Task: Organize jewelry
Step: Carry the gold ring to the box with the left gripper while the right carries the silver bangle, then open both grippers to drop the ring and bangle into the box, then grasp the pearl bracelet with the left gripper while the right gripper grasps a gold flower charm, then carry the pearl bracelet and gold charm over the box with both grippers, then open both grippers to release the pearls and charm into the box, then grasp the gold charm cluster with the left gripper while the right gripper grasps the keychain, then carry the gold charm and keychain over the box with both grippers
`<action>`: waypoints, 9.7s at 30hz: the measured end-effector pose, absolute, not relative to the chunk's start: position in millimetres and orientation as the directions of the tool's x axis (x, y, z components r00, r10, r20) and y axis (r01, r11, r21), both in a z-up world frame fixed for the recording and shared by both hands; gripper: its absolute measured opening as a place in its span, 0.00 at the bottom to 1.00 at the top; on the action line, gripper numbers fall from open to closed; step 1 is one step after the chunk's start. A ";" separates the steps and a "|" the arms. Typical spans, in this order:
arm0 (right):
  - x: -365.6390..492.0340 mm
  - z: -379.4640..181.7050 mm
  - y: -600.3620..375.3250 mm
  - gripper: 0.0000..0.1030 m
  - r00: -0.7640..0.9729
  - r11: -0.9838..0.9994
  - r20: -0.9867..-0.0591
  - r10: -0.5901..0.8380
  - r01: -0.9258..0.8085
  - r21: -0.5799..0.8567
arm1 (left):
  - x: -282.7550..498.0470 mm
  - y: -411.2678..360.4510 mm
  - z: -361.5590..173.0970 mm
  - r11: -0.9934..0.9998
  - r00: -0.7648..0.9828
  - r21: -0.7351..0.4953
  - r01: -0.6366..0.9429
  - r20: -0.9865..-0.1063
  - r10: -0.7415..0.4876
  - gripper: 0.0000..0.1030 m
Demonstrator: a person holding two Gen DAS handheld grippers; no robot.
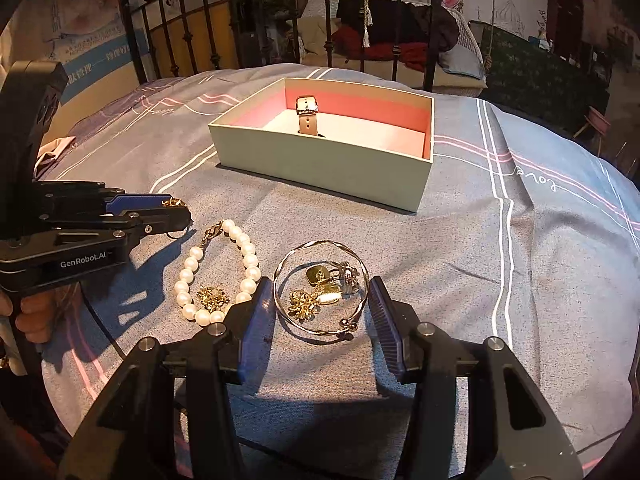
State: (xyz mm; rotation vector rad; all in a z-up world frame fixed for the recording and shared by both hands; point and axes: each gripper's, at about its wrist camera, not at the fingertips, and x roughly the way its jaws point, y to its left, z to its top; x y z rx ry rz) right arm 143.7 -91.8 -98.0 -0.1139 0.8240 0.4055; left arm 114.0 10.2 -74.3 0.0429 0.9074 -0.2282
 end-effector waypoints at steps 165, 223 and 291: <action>293.1 -63.4 -77.6 0.18 0.652 0.935 -0.692 0.309 -0.342 0.095 | 271.4 -23.0 -20.3 0.974 0.620 -0.166 0.154 -0.751 -0.226 0.08; 154.5 -100.1 -107.9 0.07 0.604 0.925 -0.725 0.332 -0.358 0.126 | 93.6 -39.2 -86.9 0.945 0.540 -0.117 0.306 -0.796 -0.273 0.17; 294.8 -51.3 -80.7 0.05 0.679 0.936 -0.659 0.325 -0.330 0.121 | 275.3 -24.5 -16.7 0.965 0.606 -0.174 0.196 -0.753 -0.259 0.17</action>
